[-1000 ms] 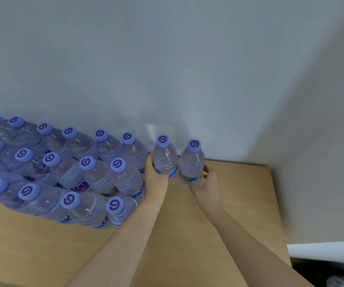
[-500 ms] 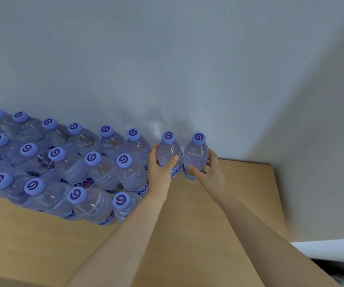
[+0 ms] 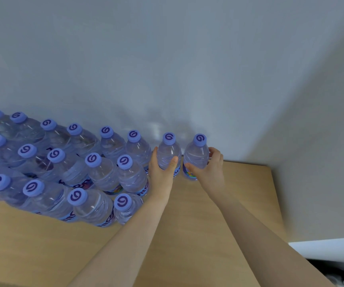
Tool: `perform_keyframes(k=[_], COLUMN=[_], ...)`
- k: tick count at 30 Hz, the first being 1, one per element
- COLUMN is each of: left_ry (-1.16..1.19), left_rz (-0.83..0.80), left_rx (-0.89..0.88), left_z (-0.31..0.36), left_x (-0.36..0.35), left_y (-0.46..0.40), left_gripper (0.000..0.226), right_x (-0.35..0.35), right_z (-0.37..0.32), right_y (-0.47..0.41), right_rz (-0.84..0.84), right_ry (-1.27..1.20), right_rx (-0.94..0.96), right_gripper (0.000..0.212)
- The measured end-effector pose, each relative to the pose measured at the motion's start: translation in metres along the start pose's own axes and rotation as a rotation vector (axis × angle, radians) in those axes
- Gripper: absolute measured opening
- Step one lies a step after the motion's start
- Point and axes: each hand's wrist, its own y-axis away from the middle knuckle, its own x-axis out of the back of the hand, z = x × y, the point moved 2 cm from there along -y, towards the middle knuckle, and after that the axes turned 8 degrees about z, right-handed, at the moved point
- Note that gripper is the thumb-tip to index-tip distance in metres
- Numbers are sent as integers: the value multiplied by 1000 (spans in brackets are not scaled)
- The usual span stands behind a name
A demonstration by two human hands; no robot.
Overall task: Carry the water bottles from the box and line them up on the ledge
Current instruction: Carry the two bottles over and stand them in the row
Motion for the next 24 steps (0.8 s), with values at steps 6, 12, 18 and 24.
perform_keyframes(k=[6, 12, 18, 24], left_ry=[22, 34, 39, 9], left_rz=[71, 168, 179, 189], left_rx=[4, -23, -27, -56], left_z=[-2, 1, 3, 3], left_x=[-4, -7, -10, -10], left_y=[4, 10, 8, 8], left_gripper=[42, 34, 41, 39], right_x=[20, 2, 10, 9], right_z=[4, -5, 1, -2], right_y=[-2, 0, -1, -8], right_rz=[-100, 21, -39, -85], right_ry=[-2, -5, -36, 44], right_rx=[31, -39, 18, 5], right_gripper=[78, 90, 63, 75])
